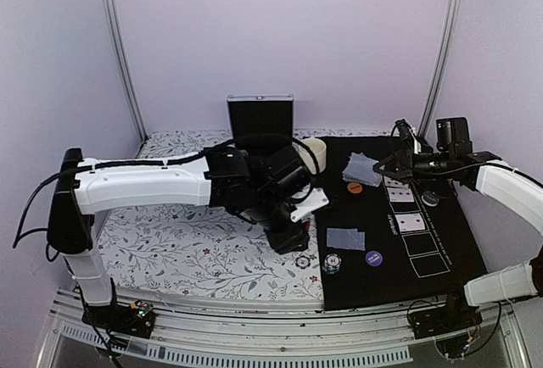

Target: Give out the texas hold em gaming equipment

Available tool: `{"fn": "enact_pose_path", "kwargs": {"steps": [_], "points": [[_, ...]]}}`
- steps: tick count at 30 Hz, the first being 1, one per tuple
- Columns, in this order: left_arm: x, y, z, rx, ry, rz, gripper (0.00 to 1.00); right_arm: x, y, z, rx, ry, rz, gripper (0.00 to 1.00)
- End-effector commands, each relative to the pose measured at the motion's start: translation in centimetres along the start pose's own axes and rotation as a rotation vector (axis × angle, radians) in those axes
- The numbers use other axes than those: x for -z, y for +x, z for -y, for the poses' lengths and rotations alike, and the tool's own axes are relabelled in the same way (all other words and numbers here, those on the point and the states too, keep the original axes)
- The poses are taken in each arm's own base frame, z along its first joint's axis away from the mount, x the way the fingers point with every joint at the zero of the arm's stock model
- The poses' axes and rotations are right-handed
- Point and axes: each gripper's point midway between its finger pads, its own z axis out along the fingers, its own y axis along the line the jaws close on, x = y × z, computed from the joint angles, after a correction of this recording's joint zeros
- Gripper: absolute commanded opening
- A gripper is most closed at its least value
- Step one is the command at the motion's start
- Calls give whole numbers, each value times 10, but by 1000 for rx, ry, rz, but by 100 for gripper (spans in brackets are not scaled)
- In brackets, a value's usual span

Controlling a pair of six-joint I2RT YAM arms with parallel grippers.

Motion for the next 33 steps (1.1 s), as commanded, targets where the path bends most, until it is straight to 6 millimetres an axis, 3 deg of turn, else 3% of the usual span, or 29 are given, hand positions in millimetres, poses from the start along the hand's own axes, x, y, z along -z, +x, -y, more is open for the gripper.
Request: {"fn": "enact_pose_path", "kwargs": {"steps": [1,6,7,10,12,18,19,21,23,25,27,30,32,33], "points": [[-34,-39,56,-232,65,16,44,38,-33,9,-7,93,117,2],[-86,-78,100,-367,117,36,44,62,-48,17,1,171,178,2],[-89,-91,104,-380,115,62,44,64,-47,18,2,183,181,2],[-113,-103,107,-400,85,76,44,67,-43,20,2,201,180,2],[-128,-106,101,-400,38,81,44,67,-40,19,4,199,174,2],[-157,-92,113,-412,92,56,49,70,-33,19,7,211,162,2],[-160,-89,112,-412,84,46,54,71,-33,17,13,210,164,2],[-161,-88,109,-412,61,41,73,72,-34,15,19,209,167,2],[-151,-98,107,-419,39,72,86,74,-35,13,23,208,167,2],[-131,-116,109,-435,30,136,91,74,-35,12,24,204,163,2],[-98,-137,111,-461,22,220,98,74,-36,10,27,198,156,2],[-39,-154,118,-514,53,350,98,73,-35,7,32,181,143,2],[7,-156,119,-556,65,448,98,70,-31,-1,38,143,124,2],[18,-144,117,-581,70,462,98,68,-29,-6,48,128,114,2]]}}
